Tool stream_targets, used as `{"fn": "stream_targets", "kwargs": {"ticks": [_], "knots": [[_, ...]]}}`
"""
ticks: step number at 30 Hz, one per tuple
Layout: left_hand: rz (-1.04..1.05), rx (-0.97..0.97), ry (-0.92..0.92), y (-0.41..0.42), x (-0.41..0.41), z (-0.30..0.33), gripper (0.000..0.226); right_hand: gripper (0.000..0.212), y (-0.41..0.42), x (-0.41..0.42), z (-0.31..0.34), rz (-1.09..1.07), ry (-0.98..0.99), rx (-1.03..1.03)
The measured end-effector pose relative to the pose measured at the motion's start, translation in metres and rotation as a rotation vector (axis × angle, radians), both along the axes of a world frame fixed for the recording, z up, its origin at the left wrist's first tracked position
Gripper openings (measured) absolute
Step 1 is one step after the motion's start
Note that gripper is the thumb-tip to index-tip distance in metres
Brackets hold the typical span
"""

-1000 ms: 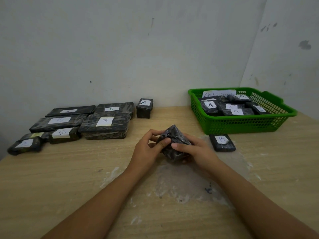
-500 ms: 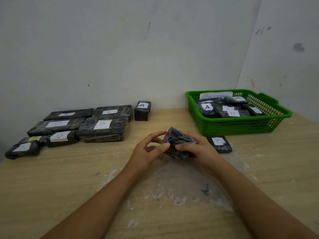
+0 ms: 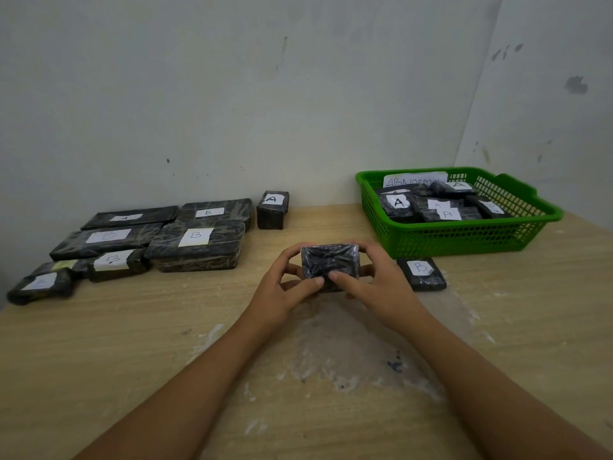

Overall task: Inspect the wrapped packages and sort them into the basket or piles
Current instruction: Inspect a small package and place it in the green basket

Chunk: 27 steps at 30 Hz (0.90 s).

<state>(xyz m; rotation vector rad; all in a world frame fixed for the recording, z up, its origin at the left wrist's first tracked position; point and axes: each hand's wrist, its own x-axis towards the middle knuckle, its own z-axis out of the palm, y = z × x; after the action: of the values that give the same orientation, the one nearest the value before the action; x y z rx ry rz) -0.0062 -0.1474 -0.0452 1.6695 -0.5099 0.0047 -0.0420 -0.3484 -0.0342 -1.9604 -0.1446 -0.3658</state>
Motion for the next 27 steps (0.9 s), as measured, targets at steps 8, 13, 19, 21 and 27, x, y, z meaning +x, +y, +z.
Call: {"fn": "stream_targets", "kwargs": {"ticks": [8,13,19,21,27], "knots": [[0.006,-0.059,0.079,-0.005,-0.003,-0.001,0.032,0.051,0.004,0.003,-0.007,-0.054,-0.053,-0.027],[0.066,0.010,0.049,-0.007,-0.003,-0.002,0.024,0.043,0.006,0.002,-0.009,-0.077,-0.037,-0.074],[0.026,0.046,0.018,-0.006,-0.006,-0.002,0.025,0.020,0.004,0.006,-0.010,-0.101,-0.039,-0.003],[0.017,0.025,0.030,-0.006,-0.006,-0.002,0.024,0.025,0.004,0.006,-0.009,-0.099,-0.053,-0.020],[0.052,0.009,0.033,-0.008,-0.005,-0.003,0.014,0.023,0.006,0.005,-0.008,-0.095,-0.083,-0.065]]}}
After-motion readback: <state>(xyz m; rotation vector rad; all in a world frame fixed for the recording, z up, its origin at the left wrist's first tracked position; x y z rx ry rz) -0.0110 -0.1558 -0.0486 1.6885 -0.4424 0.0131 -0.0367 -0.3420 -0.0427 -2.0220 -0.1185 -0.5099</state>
